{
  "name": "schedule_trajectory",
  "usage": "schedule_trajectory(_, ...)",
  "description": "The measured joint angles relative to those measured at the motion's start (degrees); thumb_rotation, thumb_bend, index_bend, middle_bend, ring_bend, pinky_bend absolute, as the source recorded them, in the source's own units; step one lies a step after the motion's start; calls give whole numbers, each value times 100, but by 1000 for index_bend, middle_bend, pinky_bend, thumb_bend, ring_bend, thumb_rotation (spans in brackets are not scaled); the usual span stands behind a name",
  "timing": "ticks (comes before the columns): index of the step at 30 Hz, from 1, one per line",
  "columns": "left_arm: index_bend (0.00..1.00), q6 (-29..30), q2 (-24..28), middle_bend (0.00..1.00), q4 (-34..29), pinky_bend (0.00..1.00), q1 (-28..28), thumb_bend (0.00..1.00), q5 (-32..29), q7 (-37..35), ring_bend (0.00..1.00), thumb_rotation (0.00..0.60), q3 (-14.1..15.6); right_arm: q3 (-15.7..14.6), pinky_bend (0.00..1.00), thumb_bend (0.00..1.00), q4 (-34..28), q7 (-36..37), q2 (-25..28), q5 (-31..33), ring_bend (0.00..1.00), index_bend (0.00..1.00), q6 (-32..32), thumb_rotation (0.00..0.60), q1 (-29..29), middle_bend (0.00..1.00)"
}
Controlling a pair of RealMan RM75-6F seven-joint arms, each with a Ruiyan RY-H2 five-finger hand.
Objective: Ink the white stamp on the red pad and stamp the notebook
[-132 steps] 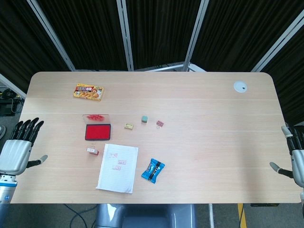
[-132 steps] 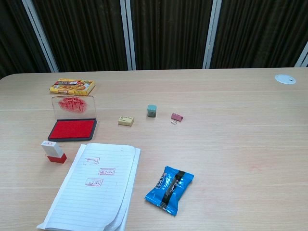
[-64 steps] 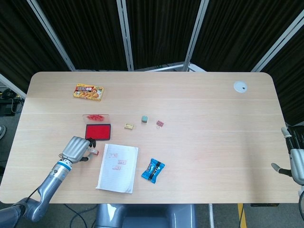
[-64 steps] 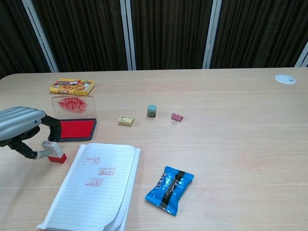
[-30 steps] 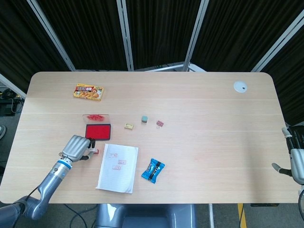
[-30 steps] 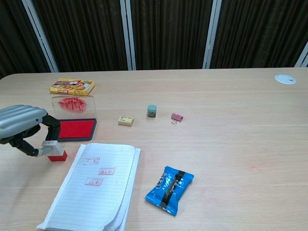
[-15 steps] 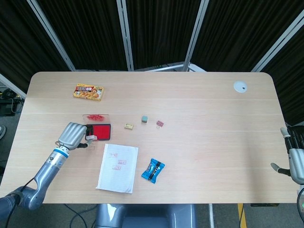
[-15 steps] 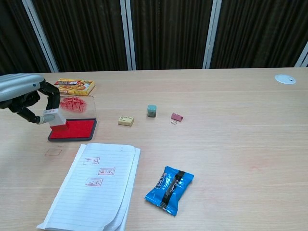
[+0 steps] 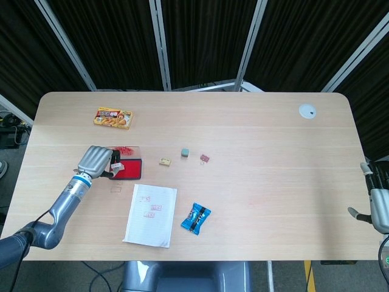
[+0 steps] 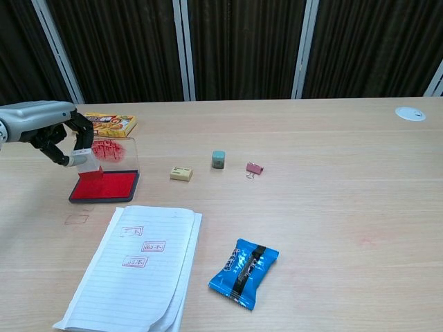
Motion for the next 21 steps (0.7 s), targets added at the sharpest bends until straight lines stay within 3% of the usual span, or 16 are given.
schedule_trajectory(9,570,-265,-275,554,571,877,-126,394,5,-517,856,600,63,-6,0,0,27,-55,-26,0,0,0,19,600,-3,0)
schedule_trajectory(21,578,-307,-573,557,1066,877,-170,398,153,-670,856,600,221,-7,0,0,87,-118,-68,48,0,0,-17,600,10,0)
